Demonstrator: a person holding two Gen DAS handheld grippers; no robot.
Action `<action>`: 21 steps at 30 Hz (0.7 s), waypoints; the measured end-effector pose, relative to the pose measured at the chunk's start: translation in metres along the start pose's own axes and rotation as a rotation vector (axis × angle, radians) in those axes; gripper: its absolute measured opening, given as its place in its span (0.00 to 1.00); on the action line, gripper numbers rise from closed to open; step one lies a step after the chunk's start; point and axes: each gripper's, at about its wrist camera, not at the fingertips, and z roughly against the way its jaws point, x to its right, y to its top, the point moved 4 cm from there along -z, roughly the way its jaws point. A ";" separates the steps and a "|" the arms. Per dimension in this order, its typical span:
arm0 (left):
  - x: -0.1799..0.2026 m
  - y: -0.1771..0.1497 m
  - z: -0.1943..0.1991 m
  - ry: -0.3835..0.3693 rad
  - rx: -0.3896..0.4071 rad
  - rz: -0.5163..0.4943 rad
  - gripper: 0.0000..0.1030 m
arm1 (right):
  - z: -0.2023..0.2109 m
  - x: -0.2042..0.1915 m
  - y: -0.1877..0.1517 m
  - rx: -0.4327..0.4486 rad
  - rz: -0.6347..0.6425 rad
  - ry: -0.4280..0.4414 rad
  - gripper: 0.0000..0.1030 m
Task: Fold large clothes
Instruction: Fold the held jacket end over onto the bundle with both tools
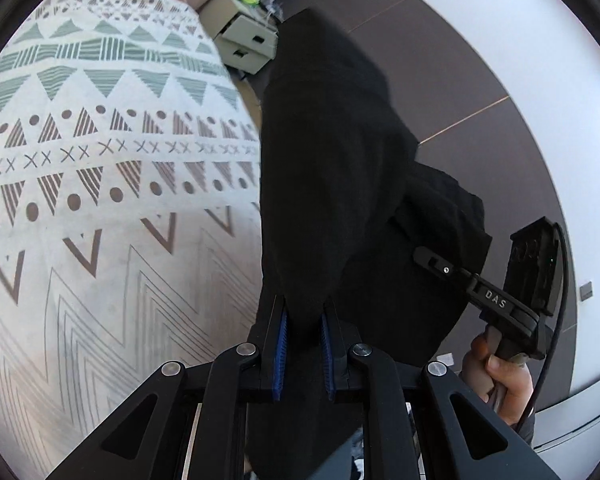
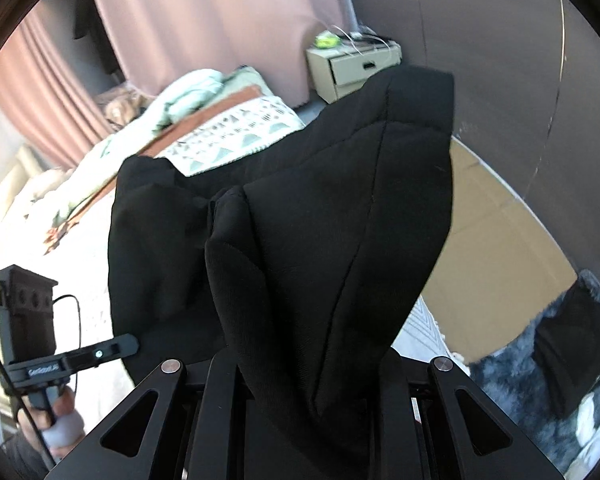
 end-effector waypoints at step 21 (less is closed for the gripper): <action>-0.068 0.003 -0.038 0.181 -0.094 0.019 0.55 | 0.024 0.083 -0.060 0.151 -0.317 -0.143 0.71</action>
